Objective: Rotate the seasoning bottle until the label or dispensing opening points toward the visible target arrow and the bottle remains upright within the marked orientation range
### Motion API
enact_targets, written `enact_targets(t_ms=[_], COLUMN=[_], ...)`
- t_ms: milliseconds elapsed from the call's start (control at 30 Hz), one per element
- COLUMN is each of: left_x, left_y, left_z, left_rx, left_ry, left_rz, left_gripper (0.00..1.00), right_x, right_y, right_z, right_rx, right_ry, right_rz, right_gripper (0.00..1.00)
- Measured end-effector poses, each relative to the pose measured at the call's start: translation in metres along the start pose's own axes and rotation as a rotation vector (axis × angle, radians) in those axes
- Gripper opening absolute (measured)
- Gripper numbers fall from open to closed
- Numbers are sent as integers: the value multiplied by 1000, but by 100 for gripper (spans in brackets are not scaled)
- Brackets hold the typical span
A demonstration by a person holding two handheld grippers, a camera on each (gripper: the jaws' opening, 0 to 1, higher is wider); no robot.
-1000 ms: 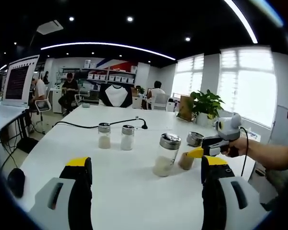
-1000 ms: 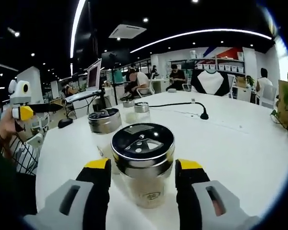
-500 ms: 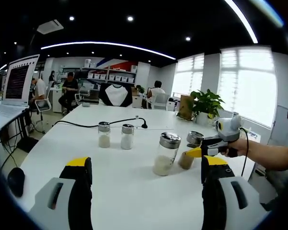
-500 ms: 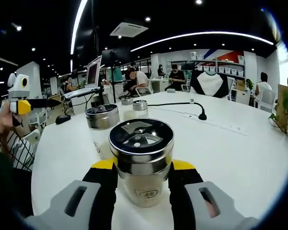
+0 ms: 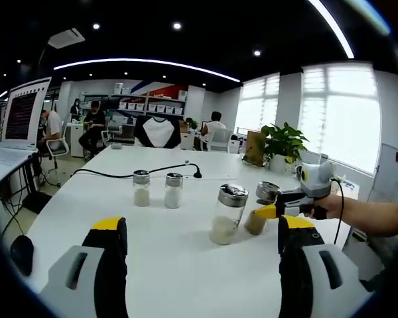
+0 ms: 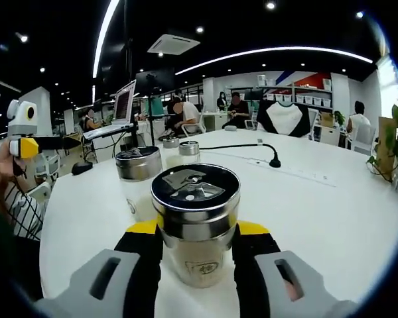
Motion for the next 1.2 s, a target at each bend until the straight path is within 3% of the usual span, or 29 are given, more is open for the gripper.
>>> enact_targets(t_ms=[700, 1200], left_x=[1, 9], left_y=[2, -2], left_z=[-2, -4], left_rx=[-5, -9], left_ry=[4, 15], left_rz=[6, -9], left_gripper=[100, 100], right_x=[-3, -3], right_y=[0, 3], right_z=[1, 5], right_rx=[-142, -298], right_ry=[53, 120], right_rz=[-15, -38], right_gripper=[40, 40])
Point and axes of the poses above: the point that each gripper's makers call its tool centre point, and the gripper's own axes: y roughly forward along the fingers, z roughly to its left, x roughly out of its top, the point moved 5 cm from there along -y, roughly backward along the fingers, and after that the axes turned 5 degrees about z, right-handed, at the moved point
